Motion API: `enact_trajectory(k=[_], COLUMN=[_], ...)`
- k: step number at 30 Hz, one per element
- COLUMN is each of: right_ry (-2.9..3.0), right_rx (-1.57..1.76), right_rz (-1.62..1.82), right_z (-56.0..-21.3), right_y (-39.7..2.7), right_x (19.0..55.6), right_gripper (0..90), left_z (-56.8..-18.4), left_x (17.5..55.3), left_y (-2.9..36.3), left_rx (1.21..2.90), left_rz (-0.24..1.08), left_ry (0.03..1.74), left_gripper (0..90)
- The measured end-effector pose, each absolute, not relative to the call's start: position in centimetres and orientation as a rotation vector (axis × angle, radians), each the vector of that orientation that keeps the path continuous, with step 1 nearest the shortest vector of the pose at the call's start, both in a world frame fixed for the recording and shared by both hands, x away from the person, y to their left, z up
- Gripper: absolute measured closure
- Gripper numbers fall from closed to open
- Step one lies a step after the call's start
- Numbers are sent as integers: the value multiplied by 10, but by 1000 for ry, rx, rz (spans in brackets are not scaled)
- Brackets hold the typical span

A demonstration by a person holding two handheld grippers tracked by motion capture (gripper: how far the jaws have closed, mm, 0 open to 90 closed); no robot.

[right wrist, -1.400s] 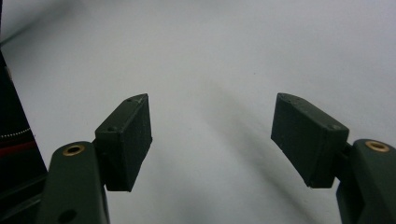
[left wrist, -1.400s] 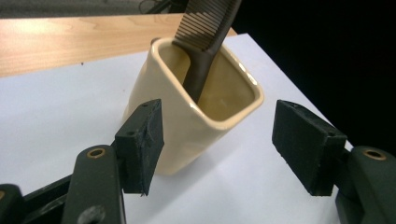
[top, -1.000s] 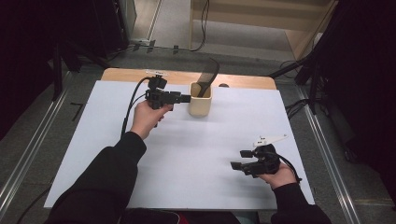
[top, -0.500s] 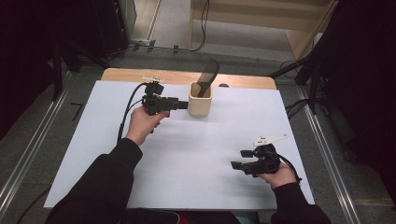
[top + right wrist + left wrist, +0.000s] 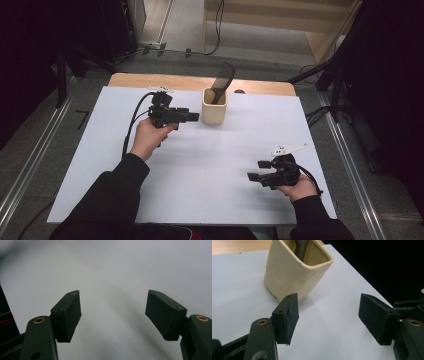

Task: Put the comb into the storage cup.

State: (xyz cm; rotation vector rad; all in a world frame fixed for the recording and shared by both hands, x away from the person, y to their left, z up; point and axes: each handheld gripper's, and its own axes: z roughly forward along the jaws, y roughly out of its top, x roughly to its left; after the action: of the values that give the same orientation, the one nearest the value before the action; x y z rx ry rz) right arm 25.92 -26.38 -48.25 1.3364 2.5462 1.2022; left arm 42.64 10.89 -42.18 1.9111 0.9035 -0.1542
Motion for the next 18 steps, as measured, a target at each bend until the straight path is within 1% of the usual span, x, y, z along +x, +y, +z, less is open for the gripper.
enact_trajectory(k=[2, 4, 18], right_ry=[2545, 2544, 2543], right_rx=[1338, 1340, 1343], right_rz=[1201, 1201, 1209], right_z=[-483, -483, -482], right_y=[-264, -264, -264], right_x=[259, 259, 259], right_gripper=[269, 269, 269], left_z=[-422, -422, -425], left_x=[425, 423, 408], left_y=[109, 109, 113], left_rx=[1932, 1951, 1947], left_rz=[-156, -151, -176], left_ry=[887, 882, 879], left_gripper=[301, 300, 299])
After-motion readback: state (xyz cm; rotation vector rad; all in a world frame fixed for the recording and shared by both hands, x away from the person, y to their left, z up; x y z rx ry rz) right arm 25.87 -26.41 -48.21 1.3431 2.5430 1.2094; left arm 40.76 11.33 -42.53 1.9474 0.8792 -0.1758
